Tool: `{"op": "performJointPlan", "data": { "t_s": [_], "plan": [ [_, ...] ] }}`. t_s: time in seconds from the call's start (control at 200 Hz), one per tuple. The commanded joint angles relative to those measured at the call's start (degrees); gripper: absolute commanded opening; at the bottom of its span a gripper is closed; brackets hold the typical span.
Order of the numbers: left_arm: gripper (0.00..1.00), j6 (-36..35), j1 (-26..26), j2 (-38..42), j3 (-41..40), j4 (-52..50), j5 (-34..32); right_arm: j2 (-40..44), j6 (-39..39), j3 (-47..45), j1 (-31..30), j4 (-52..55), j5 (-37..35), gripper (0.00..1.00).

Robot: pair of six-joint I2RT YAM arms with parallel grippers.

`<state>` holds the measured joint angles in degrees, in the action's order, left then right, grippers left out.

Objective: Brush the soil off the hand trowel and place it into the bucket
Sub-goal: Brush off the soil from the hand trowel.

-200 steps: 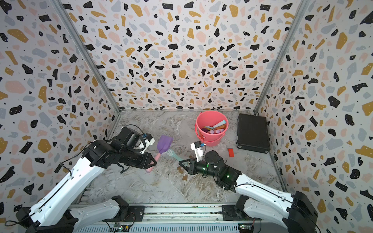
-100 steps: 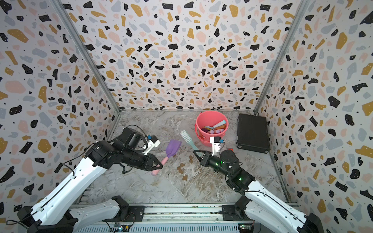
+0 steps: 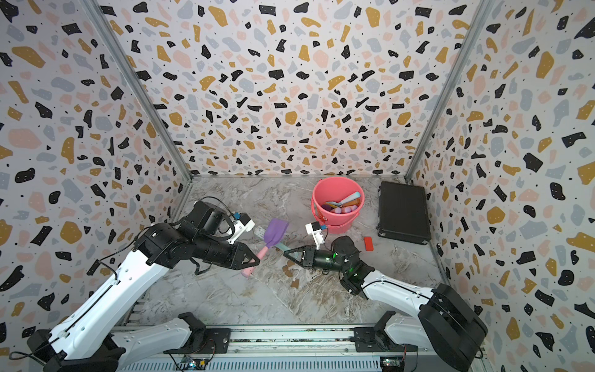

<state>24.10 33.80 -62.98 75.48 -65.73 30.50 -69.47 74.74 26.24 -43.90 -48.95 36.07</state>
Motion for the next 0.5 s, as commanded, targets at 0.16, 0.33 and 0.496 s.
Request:
{"op": "performJointPlan", "data": {
  "t_s": [0.16,0.33,0.496],
  "plan": [
    [0.00,-0.2,-1.1,0.3,-0.4,0.1,0.0,4.2,2.5,-0.1,0.5,-8.8,-1.3,0.00],
    [0.00,0.0,-1.2,0.7,-1.0,1.7,4.6,8.7,1.1,-1.2,3.4,-3.8,-5.6,0.00],
    [0.00,0.1,-1.2,1.3,-1.3,2.4,7.3,14.3,-1.7,-2.4,7.9,4.6,-8.5,0.00]
  ]
}}
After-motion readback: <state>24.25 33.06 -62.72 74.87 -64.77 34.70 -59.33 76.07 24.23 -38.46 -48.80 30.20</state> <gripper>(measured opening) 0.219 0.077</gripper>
